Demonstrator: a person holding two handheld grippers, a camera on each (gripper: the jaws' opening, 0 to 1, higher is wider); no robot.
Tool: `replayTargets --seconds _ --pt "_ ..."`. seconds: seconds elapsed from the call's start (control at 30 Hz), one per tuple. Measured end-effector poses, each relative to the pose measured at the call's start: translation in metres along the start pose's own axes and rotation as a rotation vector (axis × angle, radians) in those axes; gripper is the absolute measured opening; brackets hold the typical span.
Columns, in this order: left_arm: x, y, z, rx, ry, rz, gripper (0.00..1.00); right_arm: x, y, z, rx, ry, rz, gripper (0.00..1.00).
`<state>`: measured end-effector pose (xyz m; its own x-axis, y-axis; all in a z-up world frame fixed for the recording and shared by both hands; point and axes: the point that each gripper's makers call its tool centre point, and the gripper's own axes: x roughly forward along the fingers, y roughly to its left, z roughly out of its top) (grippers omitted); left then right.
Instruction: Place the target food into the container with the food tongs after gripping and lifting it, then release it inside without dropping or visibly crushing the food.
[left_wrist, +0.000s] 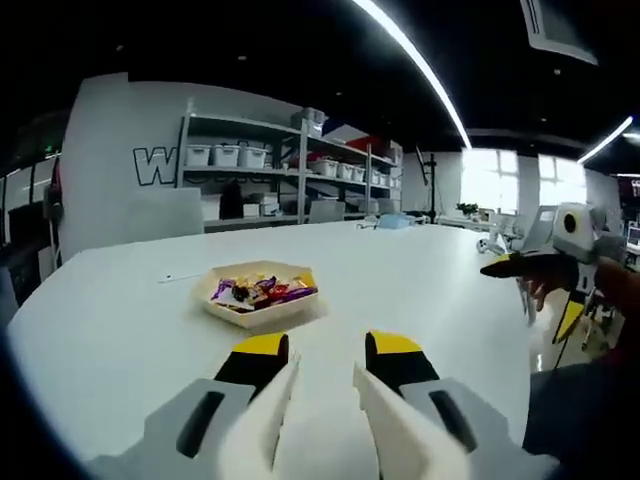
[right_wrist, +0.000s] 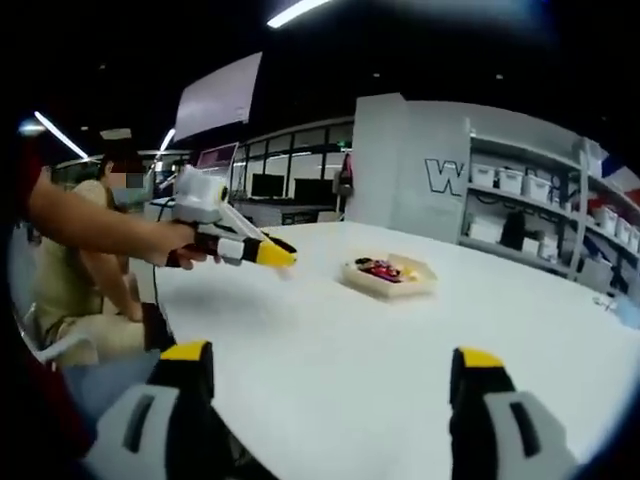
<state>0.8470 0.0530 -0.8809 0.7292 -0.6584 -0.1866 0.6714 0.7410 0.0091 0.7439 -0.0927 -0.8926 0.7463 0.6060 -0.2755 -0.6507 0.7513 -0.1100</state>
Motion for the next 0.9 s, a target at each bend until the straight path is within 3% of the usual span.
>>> replayTargets --seconds 0.33,0.47,0.6,0.77,0.8,0.9 --pt "-0.007 -0.039 0.002 0.015 -0.014 -0.084 0.29 0.017 0.008 0.000 0.016 0.000 0.056 0.85" --pt "-0.009 -0.049 -0.004 0.022 -0.007 -0.123 0.29 0.019 0.009 -0.001 0.021 -0.039 0.075 0.69" --pt "-0.008 -0.057 -0.008 0.014 -0.007 -0.153 0.29 0.024 0.015 -0.005 -0.050 -0.046 0.098 0.56" --pt "-0.004 -0.066 -0.004 -0.012 -0.052 -0.208 0.29 0.036 0.025 -0.004 -0.150 -0.077 0.172 0.33" --pt "-0.003 -0.075 -0.002 -0.008 -0.091 -0.270 0.29 0.040 0.027 -0.003 -0.188 -0.099 0.178 0.31" --pt "-0.001 -0.075 -0.009 -0.015 -0.082 -0.289 0.29 0.045 0.033 -0.002 -0.184 -0.125 0.206 0.25"
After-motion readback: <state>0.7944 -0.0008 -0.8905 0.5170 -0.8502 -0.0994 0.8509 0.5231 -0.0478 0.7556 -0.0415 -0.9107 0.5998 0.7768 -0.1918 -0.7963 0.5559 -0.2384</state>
